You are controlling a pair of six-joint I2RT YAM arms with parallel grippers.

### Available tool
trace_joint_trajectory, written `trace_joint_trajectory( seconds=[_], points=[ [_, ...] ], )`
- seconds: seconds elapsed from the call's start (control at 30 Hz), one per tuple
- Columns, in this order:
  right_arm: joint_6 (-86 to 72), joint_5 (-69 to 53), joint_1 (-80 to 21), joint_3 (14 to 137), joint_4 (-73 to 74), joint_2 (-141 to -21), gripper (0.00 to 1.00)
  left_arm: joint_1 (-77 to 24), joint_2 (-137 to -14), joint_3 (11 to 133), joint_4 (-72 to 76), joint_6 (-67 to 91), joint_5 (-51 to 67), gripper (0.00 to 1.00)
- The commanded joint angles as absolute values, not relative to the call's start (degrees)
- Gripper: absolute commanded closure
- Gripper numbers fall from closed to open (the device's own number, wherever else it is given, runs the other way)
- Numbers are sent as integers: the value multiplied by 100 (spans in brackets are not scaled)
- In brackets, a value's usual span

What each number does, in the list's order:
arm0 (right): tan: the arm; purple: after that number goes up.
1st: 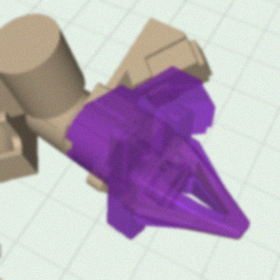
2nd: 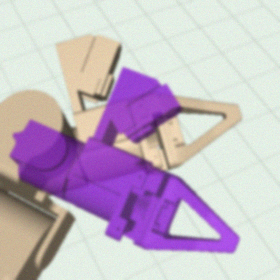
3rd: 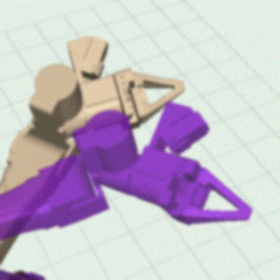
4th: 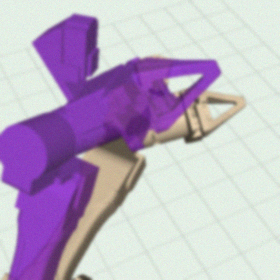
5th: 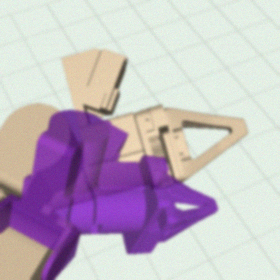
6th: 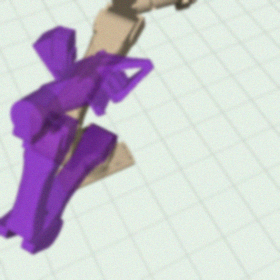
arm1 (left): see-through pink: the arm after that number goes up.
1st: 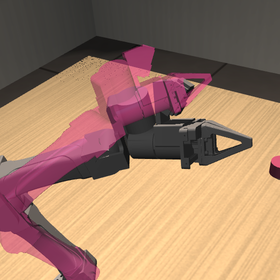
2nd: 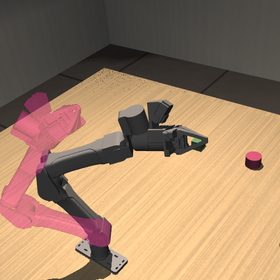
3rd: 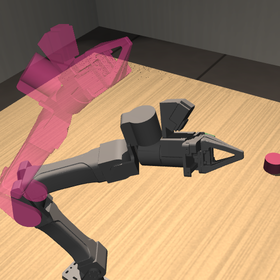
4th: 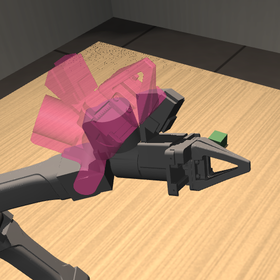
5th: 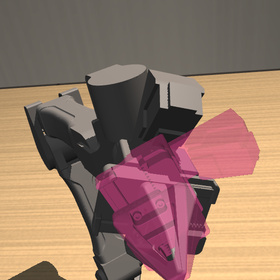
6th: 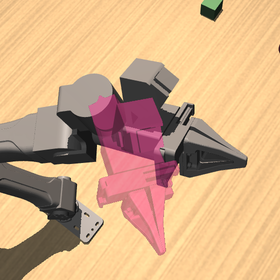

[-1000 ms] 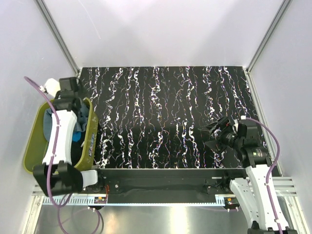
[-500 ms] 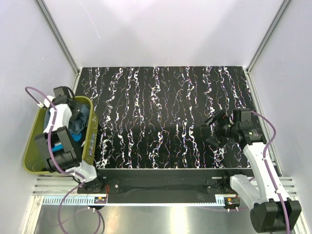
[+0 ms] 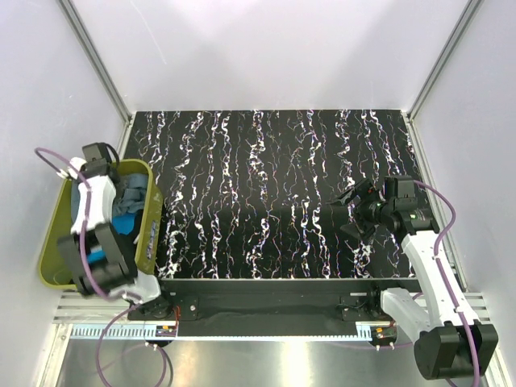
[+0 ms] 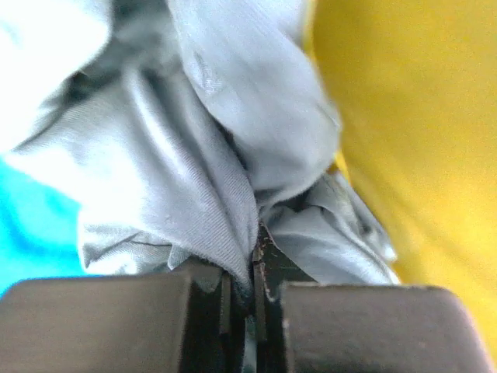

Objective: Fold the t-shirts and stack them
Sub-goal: Grab the tshirt from the pile

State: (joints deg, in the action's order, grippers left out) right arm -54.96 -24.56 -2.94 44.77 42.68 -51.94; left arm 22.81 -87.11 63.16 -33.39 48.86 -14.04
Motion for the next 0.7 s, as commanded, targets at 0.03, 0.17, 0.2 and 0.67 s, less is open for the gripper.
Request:
trace_joint_trajectory(
  seconds=[0.03, 0.17, 0.2, 0.67],
  points=[
    [-5642, -2470, -386, 4597, 4035, -4975, 0, 2285, -7297, 6653, -3726, 4755, -1802, 100],
    [-5870, -2400, -580, 4439, 3982, -4878, 0, 2242, -6505, 7614, -4267, 4658, -1372, 100],
    [-5915, -2408, -597, 4412, 3981, -4852, 0, 2163, -6574, 8012, -4585, 4658, -1397, 100],
    [-5371, -2944, -598, 4675, 3963, -4973, 0, -1236, -6987, 10749, -3640, 4845, 772, 100]
  ],
)
